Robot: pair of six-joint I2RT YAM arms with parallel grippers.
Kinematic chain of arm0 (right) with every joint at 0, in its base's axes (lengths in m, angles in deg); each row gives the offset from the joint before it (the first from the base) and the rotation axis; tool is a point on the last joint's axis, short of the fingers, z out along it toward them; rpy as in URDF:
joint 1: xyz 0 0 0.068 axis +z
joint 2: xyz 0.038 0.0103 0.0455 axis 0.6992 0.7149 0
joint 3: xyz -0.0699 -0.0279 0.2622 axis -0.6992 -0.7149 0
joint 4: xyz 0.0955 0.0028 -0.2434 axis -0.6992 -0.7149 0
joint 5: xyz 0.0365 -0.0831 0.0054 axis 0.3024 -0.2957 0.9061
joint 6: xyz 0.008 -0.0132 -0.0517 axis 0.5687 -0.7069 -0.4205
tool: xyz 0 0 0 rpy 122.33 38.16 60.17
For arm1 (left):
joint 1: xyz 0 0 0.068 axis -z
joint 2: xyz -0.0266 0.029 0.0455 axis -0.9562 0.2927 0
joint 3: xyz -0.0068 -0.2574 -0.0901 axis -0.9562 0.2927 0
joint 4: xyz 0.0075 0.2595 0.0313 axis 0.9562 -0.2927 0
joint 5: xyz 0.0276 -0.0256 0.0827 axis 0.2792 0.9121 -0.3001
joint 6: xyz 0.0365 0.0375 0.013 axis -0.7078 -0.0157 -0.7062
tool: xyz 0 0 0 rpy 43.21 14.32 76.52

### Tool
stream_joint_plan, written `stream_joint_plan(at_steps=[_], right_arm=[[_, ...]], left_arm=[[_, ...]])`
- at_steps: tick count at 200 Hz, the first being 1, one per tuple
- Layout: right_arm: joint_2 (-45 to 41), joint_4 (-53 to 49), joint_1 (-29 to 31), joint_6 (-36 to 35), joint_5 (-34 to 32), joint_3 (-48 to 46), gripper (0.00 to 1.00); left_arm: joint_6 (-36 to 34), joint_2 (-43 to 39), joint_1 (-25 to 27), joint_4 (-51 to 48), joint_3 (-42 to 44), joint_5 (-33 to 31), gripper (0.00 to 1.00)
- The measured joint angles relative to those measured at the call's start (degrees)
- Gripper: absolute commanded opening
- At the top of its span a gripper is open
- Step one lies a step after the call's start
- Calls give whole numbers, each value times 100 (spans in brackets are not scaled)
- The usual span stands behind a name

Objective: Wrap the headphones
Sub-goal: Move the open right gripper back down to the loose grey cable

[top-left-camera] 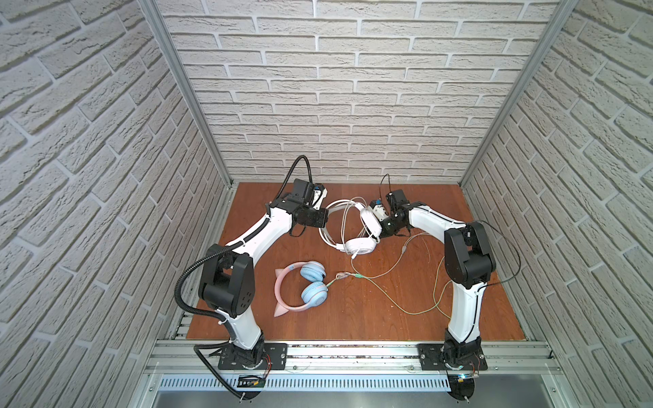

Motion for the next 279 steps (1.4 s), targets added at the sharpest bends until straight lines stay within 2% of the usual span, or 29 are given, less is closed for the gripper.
stream_joint_plan(at_steps=[95, 146, 186, 226, 279], right_arm=[[-592, 245, 166, 378, -262, -960, 45], [-1062, -284, 310, 87, -914, -1178, 45], [-1628, -887, 389, -732, -1711, -1174, 45], [-1810, -1139, 658, -2308, -2566, -1532, 46], [-1740, -1115, 750, -3724, -2887, -1519, 49]], left_arm=[[761, -284, -376, 647, 260, 105, 0], [1032, -284, -535, 649, 273, -31, 0], [1335, -284, -782, 693, 350, -155, 0], [1515, -271, -861, 715, 350, -195, 0], [1633, -138, -894, 730, 350, -192, 0]])
